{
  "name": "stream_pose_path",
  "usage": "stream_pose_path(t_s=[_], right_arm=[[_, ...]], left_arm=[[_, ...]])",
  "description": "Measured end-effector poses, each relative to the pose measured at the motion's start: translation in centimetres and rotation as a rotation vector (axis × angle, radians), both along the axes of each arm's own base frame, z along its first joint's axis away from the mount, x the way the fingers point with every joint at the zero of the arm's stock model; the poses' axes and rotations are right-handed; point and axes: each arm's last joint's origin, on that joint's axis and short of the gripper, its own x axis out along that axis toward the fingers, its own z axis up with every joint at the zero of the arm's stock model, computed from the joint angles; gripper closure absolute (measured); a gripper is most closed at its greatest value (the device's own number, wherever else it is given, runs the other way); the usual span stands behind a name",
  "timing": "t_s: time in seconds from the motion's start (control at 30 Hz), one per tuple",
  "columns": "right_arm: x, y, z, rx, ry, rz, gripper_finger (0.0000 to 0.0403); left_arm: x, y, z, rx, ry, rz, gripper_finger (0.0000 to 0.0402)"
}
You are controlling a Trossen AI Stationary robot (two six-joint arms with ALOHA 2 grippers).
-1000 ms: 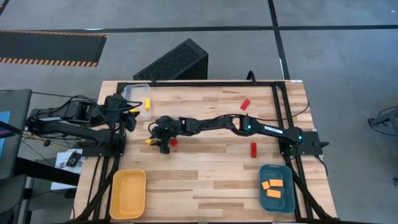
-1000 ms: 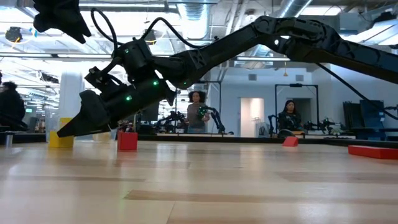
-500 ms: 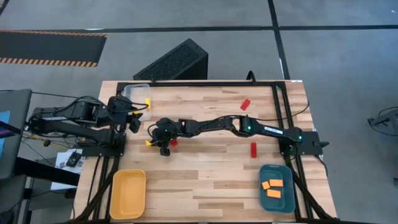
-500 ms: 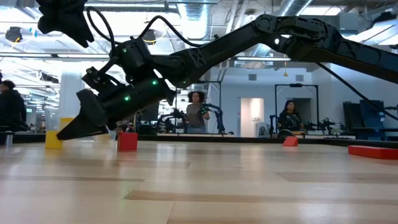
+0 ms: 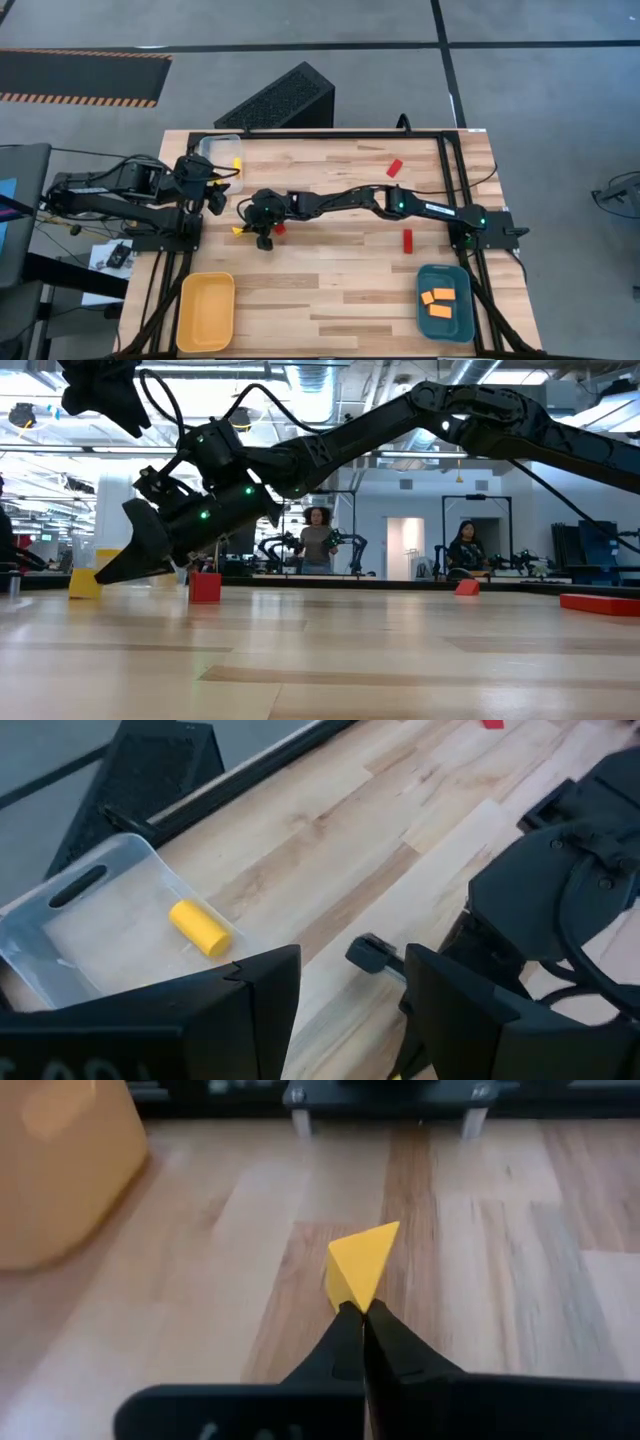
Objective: Sort & place blocks by color
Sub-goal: Put the yellow block into the transparent white bin
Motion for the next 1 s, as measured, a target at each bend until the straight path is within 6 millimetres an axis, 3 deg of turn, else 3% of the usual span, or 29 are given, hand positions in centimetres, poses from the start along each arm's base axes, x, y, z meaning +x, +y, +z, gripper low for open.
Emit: stream_pose_path(t_s=[0.13, 0.3, 0.47, 0.63, 0.83, 1.0], right_arm=[[-0.2, -0.1, 2.7, 0.042, -0.008, -0.027, 0.0394], [-1.8, -0.4, 9.2, 0.038, 0.004, -0.032, 0.04], [-5.1, -1.1, 16.2, -0.005, 0.061, -0.025, 0.0399], [-8.5, -1.9, 22.9, -0.05, -0.006, -0.027, 0.04], [-10.0, -2.1, 25.7, -0.067, -0.059, -0.038, 0.04], [-10.5, -1.4, 26.9, -0.065, -0.088, -0.03, 0.0399]], left_arm=[[-0.2, -0.2, 0.3, -0.053, 0.002, -0.038, 0.0233], [-0.9, -0.3, 1.8, -0.113, -0.014, -0.086, 0.0233], [-1.2, -0.7, 3.2, -0.167, -0.038, -0.235, 0.0221], [-0.9, -0.9, 4.0, -0.157, -0.083, -0.366, 0.0172], [0.8, -0.9, 5.2, 0.017, -0.176, -0.467, 0.0108], [2.2, -0.8, 5.6, 0.134, -0.19, -0.501, 0.0087]])
